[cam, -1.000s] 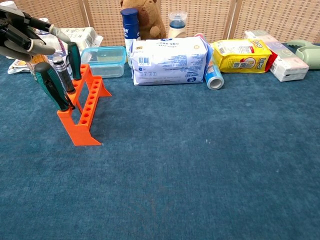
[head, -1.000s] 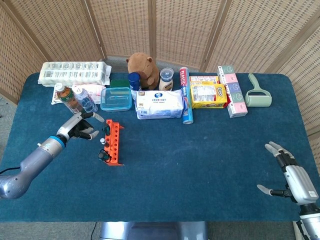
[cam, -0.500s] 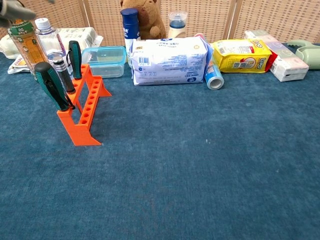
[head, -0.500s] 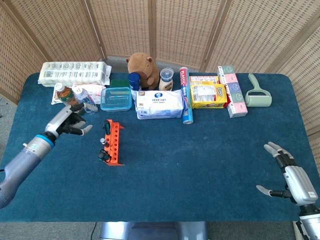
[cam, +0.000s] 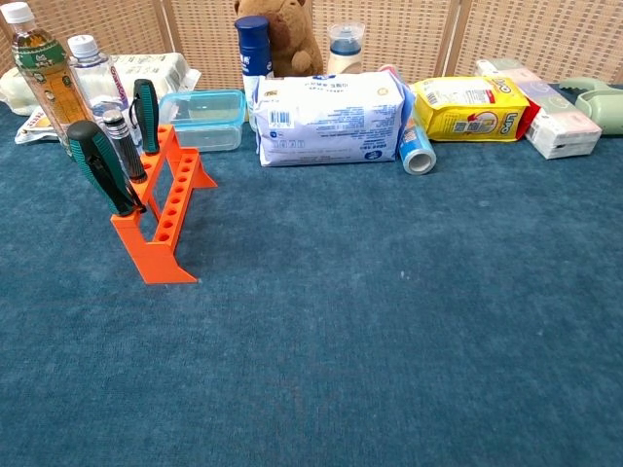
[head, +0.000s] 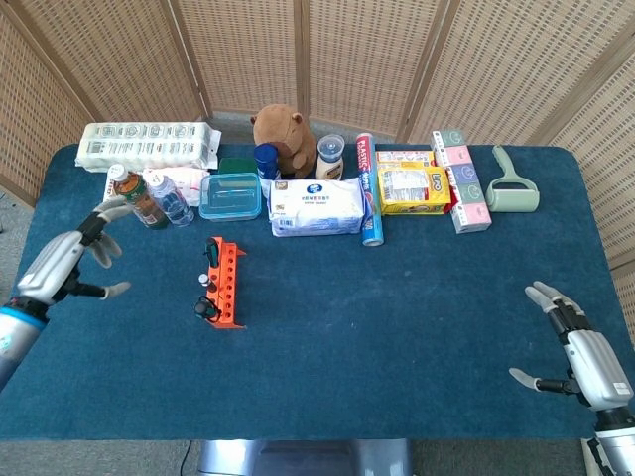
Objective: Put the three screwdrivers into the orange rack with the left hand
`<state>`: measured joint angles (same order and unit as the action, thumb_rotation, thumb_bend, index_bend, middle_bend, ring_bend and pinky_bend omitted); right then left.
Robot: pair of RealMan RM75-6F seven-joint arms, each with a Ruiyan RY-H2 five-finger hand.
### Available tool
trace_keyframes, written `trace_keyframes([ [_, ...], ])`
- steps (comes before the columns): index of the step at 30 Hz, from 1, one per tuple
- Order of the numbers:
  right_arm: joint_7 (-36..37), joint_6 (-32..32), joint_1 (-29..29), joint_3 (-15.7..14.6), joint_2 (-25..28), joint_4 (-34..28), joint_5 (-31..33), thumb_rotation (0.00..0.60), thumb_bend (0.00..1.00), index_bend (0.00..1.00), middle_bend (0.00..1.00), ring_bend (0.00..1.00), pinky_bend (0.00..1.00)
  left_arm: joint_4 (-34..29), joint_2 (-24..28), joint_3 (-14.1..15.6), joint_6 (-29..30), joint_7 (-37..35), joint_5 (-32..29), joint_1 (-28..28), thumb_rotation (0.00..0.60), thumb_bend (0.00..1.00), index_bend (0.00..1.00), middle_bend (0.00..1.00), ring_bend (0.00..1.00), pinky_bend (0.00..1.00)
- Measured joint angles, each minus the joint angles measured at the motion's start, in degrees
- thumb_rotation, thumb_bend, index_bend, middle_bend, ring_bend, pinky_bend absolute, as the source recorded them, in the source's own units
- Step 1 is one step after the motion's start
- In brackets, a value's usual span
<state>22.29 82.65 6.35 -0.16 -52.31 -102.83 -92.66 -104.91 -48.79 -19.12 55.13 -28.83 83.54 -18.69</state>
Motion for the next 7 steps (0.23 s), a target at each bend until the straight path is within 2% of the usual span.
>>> trace_keyframes([
  [3, -2.96, 1.04, -0.46, 0.63, -0.52, 0.1, 1.08, 0.6, 0.01, 0.07, 0.03, 0.0, 0.0, 0.64, 0.11, 3.29, 5.52, 5.72, 3.1, 3.75, 0.6, 0.07, 0.0, 0.0, 0.0, 0.29],
  [7, -11.57, 3.33, -1.35, 2.07, -2.28, 0.22, 3.64, 0.6, 0.0, 0.05, 0.03, 0.0, 0.0, 1.68, -1.73, 7.67, 14.37, 16.43, 5.32, 9.99, 0.6, 0.06, 0.0, 0.0, 0.0, 0.22],
])
